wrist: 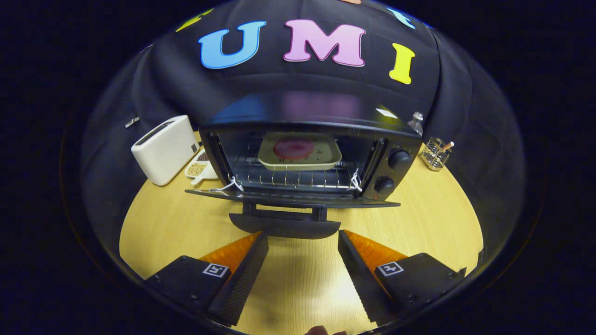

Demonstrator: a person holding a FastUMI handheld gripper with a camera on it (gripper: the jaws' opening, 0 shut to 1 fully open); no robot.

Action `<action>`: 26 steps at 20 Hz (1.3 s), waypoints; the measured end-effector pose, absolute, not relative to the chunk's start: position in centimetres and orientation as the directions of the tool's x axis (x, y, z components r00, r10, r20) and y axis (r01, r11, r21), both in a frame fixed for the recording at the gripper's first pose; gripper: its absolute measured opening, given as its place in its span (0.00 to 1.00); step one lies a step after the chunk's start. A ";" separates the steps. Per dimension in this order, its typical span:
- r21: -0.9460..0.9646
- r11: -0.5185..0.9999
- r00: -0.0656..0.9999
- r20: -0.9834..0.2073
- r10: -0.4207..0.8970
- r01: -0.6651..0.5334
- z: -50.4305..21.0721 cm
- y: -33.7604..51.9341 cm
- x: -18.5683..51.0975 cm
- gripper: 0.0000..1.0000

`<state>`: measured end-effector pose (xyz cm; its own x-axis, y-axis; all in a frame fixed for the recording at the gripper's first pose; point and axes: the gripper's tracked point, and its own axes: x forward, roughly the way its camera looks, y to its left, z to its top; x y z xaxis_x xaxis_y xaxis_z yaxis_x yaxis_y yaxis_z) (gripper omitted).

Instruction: Open the toaster oven, put the food inside, and close the toaster oven door.

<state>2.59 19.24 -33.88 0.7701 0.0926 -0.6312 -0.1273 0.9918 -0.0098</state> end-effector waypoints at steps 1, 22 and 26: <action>-0.004 0.992 0.779 -0.619 0.100 -0.130 -33.1 19.4 3.0 0.99; 0.009 0.992 0.963 -0.240 0.121 -0.123 -13.4 12.5 2.8 0.99; 0.003 0.996 0.980 -0.181 0.084 -0.085 -9.4 8.3 1.5 0.99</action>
